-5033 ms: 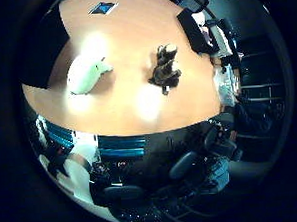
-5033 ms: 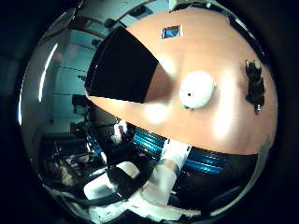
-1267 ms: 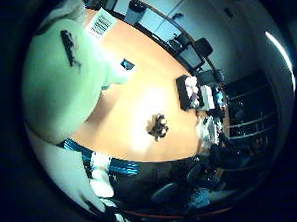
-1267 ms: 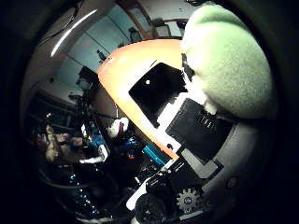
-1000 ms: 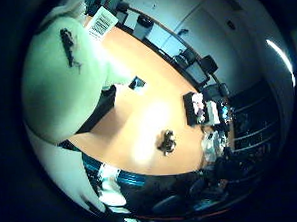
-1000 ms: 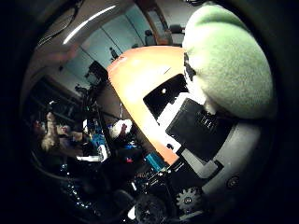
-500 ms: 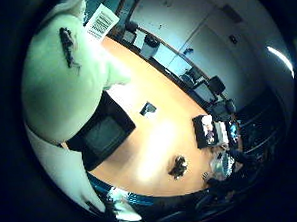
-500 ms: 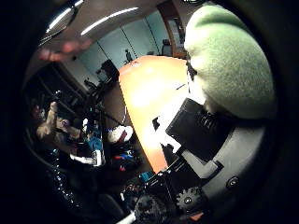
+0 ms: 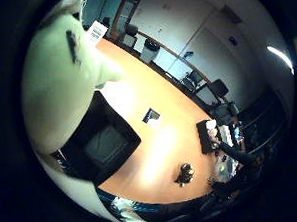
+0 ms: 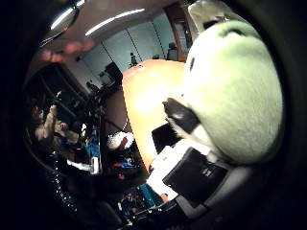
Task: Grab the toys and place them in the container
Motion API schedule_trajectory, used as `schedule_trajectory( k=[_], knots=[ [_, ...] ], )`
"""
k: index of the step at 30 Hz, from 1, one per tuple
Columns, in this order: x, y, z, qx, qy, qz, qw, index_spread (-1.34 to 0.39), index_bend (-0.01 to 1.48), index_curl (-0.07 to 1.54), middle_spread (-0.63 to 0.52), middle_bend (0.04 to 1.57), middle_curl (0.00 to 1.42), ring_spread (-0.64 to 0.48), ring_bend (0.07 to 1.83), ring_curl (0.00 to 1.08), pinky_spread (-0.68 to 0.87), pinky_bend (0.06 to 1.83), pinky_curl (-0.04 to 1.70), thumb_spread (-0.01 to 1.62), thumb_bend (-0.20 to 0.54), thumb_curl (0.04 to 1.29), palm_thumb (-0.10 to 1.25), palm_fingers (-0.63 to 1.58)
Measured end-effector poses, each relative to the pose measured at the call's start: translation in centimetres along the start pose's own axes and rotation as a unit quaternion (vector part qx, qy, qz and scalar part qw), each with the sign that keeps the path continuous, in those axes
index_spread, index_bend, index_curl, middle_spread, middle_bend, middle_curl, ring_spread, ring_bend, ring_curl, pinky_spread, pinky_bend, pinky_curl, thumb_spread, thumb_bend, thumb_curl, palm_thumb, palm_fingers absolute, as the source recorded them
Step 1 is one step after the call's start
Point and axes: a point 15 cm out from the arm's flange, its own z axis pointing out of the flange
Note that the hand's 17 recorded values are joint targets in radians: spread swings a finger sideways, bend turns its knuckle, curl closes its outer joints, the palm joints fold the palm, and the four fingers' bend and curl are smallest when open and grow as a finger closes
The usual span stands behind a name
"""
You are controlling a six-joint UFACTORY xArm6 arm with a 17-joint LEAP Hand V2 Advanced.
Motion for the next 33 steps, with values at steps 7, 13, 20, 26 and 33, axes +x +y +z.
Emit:
schedule_trajectory(
  k=[7, 13, 20, 26, 33],
  knots=[
    [0.4, 0.8, 0.9, -0.014, 0.001, -0.011, 1.0, -0.52, 0.34, 0.48, -0.11, 0.51, 0.41, 0.03, 0.74, 0.41, 0.42, 0.68, 0.7, 1.12, -0.024, 0.34, 0.56, 0.19],
    [0.2, 0.9, 1.4, -0.018, -0.001, -0.019, 1.0, -0.51, 0.25, 0.4, -0.08, 0.36, 0.35, 0.13, 0.61, 0.32, 0.54, 0.61, 0.6, 1.11, -0.023, 0.31, 0.55, 0.21],
    [0.4, 0.9, 1.0, -0.016, 0.001, -0.019, 1.0, -0.51, 0.18, 0.36, -0.06, 0.27, 0.32, 0.16, 0.55, 0.26, 0.55, 0.56, 0.52, 1.1, -0.023, 0.3, 0.53, 0.26],
    [3.9, 3.3, 0.4, -0.044, 0.022, 0.009, 0.999, -0.5, 0.18, 0.34, -0.06, 0.24, 0.32, 0.17, 0.5, 0.22, 0.57, 0.52, 0.46, 1.09, -0.026, 0.29, 0.5, 0.29],
    [11.3, 8.1, -1.1, -0.071, 0.071, 0.053, 0.994, -0.49, 0.18, 0.32, -0.06, 0.21, 0.32, 0.17, 0.46, 0.2, 0.56, 0.51, 0.41, 1.09, -0.024, 0.28, 0.47, 0.31]
  ],
)
